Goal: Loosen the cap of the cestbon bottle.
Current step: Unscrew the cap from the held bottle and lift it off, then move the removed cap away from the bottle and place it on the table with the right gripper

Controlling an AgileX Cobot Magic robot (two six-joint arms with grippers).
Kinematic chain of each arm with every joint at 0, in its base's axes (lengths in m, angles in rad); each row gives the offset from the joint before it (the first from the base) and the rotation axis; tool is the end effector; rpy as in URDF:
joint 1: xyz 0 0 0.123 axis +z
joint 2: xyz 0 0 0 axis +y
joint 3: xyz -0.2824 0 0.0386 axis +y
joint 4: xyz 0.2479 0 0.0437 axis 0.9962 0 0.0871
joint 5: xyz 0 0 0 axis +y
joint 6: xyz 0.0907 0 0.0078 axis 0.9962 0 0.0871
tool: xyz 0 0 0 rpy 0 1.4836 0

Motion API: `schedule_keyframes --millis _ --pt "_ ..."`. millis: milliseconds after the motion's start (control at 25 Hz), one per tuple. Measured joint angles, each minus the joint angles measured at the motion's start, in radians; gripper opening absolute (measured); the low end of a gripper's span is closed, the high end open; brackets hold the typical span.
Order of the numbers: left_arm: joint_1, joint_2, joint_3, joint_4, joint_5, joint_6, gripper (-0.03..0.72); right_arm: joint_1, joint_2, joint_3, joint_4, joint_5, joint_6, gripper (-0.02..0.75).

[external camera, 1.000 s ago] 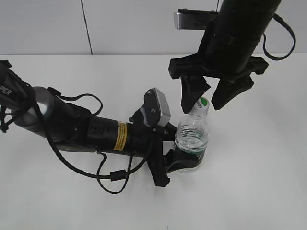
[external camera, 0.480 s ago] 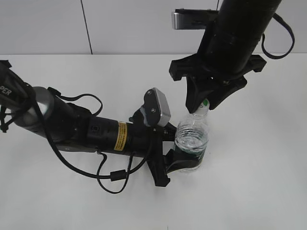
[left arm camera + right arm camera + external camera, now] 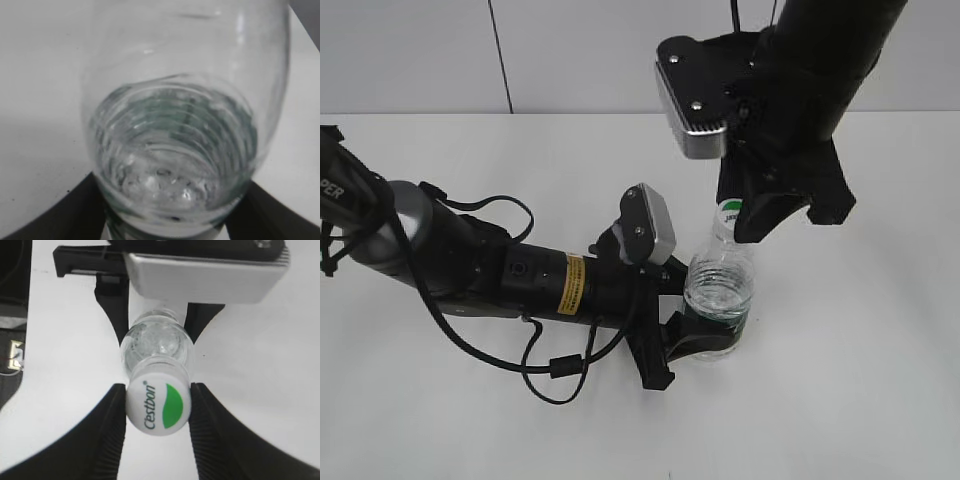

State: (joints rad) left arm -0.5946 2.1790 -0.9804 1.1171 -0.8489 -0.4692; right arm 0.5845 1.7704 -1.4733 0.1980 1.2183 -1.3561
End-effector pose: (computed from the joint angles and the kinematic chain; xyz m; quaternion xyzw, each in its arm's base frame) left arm 0.2783 -0.2622 0.0769 0.5611 0.6391 -0.3501 0.3927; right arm 0.2883 0.2109 0.2729 -0.8034 0.5835 0.0613 0.1014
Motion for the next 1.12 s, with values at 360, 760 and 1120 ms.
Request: schedule_keyframes --millis 360,760,1120 --pt "0.000 0.000 0.000 0.000 -0.001 0.000 0.412 0.000 -0.009 0.000 -0.010 -0.002 -0.102 0.297" --pt "0.000 0.000 0.000 0.000 -0.001 -0.003 0.412 0.000 -0.125 -0.051 -0.010 0.002 -0.080 0.295" --pt "0.000 0.000 0.000 0.000 -0.001 -0.003 0.412 -0.002 -0.125 -0.051 -0.027 0.002 0.338 0.295"
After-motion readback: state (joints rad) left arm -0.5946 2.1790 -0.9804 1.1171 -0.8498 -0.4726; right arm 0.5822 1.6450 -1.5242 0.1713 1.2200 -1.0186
